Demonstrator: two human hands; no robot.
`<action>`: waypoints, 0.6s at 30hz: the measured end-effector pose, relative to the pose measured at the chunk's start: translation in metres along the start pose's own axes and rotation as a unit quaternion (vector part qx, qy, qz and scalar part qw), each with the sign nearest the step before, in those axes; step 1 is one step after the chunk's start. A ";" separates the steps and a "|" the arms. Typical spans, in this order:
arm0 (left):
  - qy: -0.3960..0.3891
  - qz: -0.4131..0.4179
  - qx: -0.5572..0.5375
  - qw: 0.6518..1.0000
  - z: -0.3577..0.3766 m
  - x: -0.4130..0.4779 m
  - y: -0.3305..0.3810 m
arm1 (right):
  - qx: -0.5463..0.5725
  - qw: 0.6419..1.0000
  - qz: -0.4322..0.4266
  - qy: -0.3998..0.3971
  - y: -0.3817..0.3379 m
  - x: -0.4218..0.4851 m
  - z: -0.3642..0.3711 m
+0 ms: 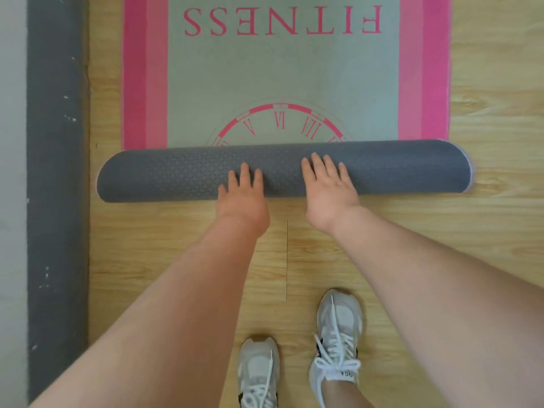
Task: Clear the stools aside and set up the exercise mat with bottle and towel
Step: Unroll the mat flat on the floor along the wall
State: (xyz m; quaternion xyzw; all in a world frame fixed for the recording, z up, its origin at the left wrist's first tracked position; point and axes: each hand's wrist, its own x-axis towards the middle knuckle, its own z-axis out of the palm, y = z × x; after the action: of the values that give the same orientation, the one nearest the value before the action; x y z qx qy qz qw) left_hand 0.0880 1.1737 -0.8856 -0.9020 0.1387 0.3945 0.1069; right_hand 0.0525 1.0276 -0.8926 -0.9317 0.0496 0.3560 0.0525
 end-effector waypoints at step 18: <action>-0.007 0.077 -0.011 0.997 0.062 -0.045 -0.015 | 0.021 0.995 0.027 0.099 -0.021 -0.073 0.063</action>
State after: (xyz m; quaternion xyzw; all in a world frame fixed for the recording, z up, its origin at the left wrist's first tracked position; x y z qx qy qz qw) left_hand 0.0215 1.2136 -0.8918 -0.8868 0.2028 0.4097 0.0677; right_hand -0.0406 1.0606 -0.8891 -0.9594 0.0869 0.2621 0.0575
